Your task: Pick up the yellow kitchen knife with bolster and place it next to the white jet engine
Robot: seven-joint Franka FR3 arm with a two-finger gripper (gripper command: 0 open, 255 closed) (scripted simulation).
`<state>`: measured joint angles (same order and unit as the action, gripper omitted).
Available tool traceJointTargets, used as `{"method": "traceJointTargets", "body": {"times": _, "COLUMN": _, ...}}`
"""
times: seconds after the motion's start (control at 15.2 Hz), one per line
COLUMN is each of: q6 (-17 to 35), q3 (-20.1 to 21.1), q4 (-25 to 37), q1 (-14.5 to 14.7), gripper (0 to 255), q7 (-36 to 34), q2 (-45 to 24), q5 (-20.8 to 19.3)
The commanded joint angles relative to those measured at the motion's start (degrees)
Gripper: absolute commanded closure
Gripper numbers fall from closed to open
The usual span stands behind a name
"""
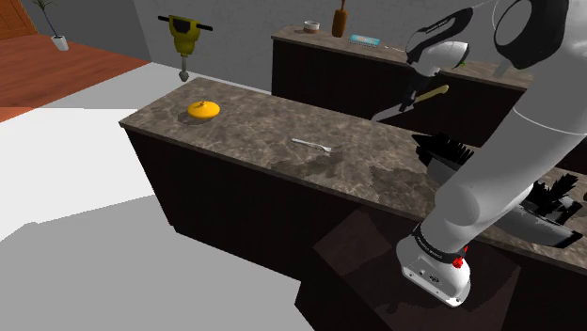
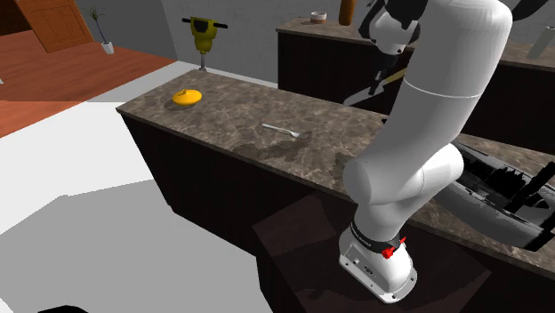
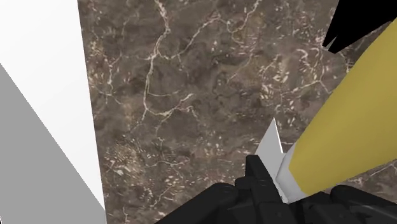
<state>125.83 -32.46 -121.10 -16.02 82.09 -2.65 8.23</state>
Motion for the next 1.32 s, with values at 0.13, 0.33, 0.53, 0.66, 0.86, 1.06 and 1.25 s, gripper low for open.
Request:
{"method": "traceJointTargets", "body": {"times": 0.13, "q6": 2.84, "q3": 0.11, "q4": -1.43, "q1": -0.12, "gripper": 255, "q7": 1.2, "q2": -1.76, "q5": 1.52}}
{"method": "traceJointTargets", "body": {"times": 0.33, "q6": 4.89, "q3": 0.26, "q4": -2.39, "q1": -0.27, "gripper": 255, "q7": 2.22, "q2": -3.17, "q5": 2.8}}
{"method": "traceJointTargets", "body": {"times": 0.53, "q6": 6.89, "q3": 0.5, "q4": -3.23, "q1": -0.47, "gripper": 255, "q7": 3.33, "q2": -4.69, "q5": 4.21}}
{"method": "traceJointTargets", "body": {"times": 0.66, "q6": 8.2, "q3": 0.71, "q4": -3.71, "q1": -0.64, "gripper": 255, "q7": 4.13, "q2": -5.76, "q5": 5.23}}
{"method": "traceJointTargets", "body": {"times": 0.86, "q6": 10.13, "q3": 1.13, "q4": -4.34, "q1": -0.95, "gripper": 255, "q7": 5.39, "q2": -7.43, "q5": 6.87}}
{"method": "traceJointTargets", "body": {"times": 1.06, "q6": 11.99, "q3": 1.66, "q4": -4.85, "q1": -1.33, "gripper": 255, "q7": 6.73, "q2": -9.19, "q5": 8.63}}
{"method": "traceJointTargets", "body": {"times": 1.25, "q6": 13.8, "q3": 2.32, "q4": -5.22, "q1": -1.8, "gripper": 255, "q7": 8.14, "q2": -11.02, "q5": 10.48}}
